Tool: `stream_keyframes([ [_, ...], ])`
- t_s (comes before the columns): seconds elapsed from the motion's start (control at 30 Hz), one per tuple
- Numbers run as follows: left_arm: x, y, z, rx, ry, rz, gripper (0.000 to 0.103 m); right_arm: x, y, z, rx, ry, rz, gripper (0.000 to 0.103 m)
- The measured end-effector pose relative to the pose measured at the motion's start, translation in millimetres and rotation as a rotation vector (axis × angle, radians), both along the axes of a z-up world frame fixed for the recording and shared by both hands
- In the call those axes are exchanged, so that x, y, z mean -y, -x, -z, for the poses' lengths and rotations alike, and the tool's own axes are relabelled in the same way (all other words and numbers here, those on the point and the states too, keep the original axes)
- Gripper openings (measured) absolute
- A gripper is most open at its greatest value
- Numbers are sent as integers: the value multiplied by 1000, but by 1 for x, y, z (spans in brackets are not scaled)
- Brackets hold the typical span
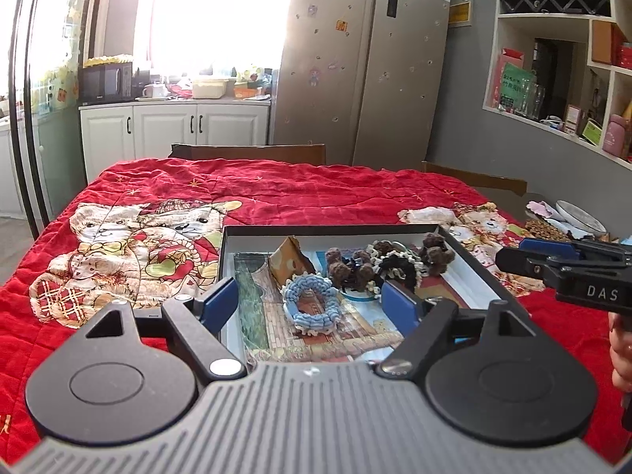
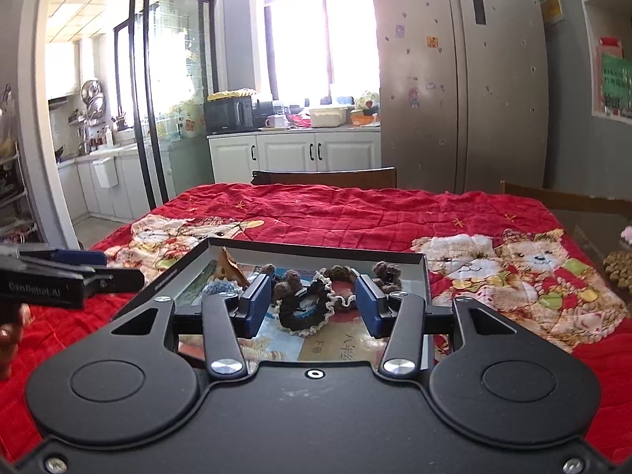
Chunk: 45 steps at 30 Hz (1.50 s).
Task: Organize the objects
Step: 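Withdraw both grippers from the box toward the remaining accessories, then grasp the brown paper packet with the left gripper while the right gripper grasps the cream scrunchie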
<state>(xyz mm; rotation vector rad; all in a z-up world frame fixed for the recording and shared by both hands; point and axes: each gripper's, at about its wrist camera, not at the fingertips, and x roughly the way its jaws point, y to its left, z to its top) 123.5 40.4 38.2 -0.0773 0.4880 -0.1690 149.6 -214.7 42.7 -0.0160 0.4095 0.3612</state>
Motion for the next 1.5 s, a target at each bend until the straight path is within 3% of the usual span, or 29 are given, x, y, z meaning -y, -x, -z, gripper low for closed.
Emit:
stream_keyframes([
  [0.67,7,39,-4,-10,-45,101,89,24,50,-1,4,87,-16,49],
  [1.5,20,46,42,-109,-13,235,89,48,58,58,-117,89,11,50],
])
